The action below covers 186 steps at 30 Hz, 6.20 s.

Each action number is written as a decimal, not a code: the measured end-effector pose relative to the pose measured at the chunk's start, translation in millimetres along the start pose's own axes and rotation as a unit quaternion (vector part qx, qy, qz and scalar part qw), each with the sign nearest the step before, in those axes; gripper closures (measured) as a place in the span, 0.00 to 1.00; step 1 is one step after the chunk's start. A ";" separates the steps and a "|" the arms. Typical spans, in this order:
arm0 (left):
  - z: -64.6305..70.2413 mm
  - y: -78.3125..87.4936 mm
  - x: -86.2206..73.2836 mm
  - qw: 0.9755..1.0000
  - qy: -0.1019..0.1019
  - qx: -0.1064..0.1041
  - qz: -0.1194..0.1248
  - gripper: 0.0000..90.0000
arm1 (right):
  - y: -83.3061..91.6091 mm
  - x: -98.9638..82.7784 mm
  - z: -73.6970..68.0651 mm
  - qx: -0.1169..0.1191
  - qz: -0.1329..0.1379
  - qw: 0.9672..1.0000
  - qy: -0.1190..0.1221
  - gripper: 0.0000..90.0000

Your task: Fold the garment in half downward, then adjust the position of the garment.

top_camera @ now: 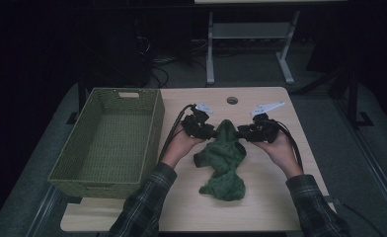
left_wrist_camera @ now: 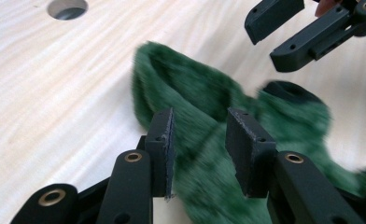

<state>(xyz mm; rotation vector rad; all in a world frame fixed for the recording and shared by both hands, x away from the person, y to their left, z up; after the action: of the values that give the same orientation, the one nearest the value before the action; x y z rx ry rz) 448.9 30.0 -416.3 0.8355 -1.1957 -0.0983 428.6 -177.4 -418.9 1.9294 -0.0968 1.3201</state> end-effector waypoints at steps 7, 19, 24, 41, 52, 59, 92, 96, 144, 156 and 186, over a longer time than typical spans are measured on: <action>-17.9 -30.2 2.0 1.000 0.012 0.011 -0.025 0.66 | -27.7 2.0 29.6 -0.019 -0.024 0.999 -0.035 0.68; -24.9 -58.2 -11.9 0.998 0.024 -0.014 -0.060 0.87 | -56.3 -18.1 47.7 -0.012 -0.066 0.995 -0.072 0.88; -25.3 -48.4 -6.2 0.999 0.010 -0.005 -0.048 0.97 | -50.2 -10.4 43.3 -0.022 -0.053 0.997 -0.054 0.97; 20.0 40.9 20.8 0.997 -0.063 0.031 0.044 0.97 | 26.6 21.4 -6.7 -0.009 0.052 0.998 0.044 0.96; 68.2 78.4 -10.1 0.992 -0.100 0.001 0.074 0.96 | 59.3 -0.1 -63.0 0.019 0.076 0.992 0.095 0.96; 96.3 91.5 -36.9 0.988 -0.131 -0.023 0.078 0.96 | 76.4 -23.9 -88.8 0.041 0.077 0.990 0.109 0.95; 133.7 46.0 -126.4 0.980 -0.148 -0.106 -0.080 0.99 | 46.7 -128.4 -135.4 0.132 -0.068 0.984 0.094 0.96; 132.0 49.9 -124.3 0.981 -0.141 -0.110 -0.073 0.95 | 45.8 -125.1 -133.7 0.128 -0.063 0.985 0.093 0.96; 109.4 51.6 -28.7 0.983 -0.141 -0.119 -0.002 0.32 | 88.0 -141.7 -105.4 0.021 -0.018 0.999 0.039 0.23; 115.8 26.1 -28.9 0.975 -0.157 -0.155 -0.039 0.17 | 88.4 -156.1 -73.8 -0.041 -0.031 0.999 0.005 0.03; 129.5 -15.0 -62.2 0.952 -0.208 -0.177 -0.139 0.14 | 86.7 -161.2 -61.3 -0.067 -0.035 0.997 -0.011 0.02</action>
<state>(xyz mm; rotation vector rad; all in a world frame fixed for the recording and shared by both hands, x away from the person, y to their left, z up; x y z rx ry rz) 319.6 -17.7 -459.3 0.6755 -1.3920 -0.7293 268.2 -254.8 -493.3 1.8185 -0.1242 1.2160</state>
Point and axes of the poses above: each handheld gripper's, and its own axes: y roughly backward along the jaws, x roughly out of its top, z roughly to its right, the point moved 3 cm from there along -y, roughly forward along the jaws, and after that the axes turned 6 degrees about z, right-handed, at the moved point
